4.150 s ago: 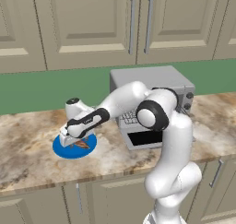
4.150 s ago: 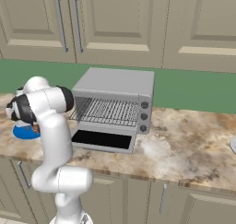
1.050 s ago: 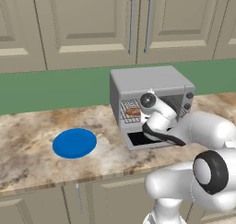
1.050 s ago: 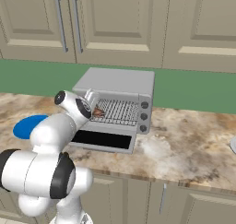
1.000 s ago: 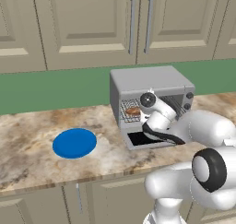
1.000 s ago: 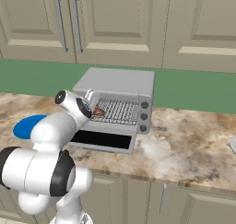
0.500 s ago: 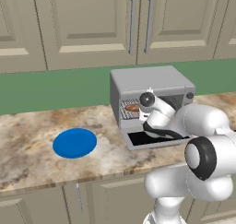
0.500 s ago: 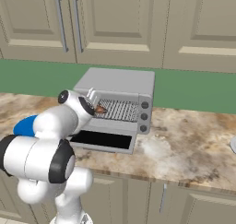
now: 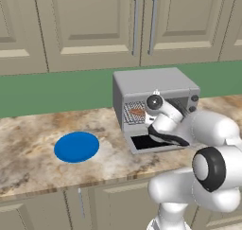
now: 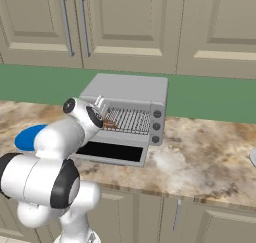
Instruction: Open the toaster oven door. Place the baguette on the top rack in the toaster oven and place the steak on the bottom rack.
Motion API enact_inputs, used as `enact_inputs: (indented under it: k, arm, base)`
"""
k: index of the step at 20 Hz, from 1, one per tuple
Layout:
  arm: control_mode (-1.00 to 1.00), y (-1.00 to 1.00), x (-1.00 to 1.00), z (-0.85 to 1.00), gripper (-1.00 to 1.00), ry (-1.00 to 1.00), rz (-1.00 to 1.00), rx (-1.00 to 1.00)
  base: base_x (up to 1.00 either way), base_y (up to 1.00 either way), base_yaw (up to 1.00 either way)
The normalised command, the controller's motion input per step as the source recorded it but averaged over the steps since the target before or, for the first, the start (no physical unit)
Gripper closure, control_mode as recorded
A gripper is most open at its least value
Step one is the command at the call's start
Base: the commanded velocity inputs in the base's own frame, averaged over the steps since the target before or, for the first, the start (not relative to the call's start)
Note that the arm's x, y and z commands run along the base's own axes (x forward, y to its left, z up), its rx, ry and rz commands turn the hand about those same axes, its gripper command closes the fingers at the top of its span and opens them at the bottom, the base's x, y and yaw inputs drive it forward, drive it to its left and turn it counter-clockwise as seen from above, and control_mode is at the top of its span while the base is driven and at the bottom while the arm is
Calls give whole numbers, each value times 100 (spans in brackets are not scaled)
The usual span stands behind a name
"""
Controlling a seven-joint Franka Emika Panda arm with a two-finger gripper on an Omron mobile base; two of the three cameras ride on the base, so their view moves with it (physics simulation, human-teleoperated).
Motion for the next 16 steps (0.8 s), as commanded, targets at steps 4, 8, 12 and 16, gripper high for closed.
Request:
enact_inputs:
  k: [4, 8, 12, 16]
  arm:
    - [-100, -7, -46, 47, -100, 16, -3, 18]
    - [-100, -2, -7, 62, -100, 26, -16, 19]
    - [-100, 0, 14, 72, -100, 21, -17, 12]
    - [-100, -22, -51, 29, -100, 30, -28, 11]
  base:
    - [0, 0, 0]
    - [0, 0, 0]
    - [0, 0, 0]
    - [0, 0, 0]
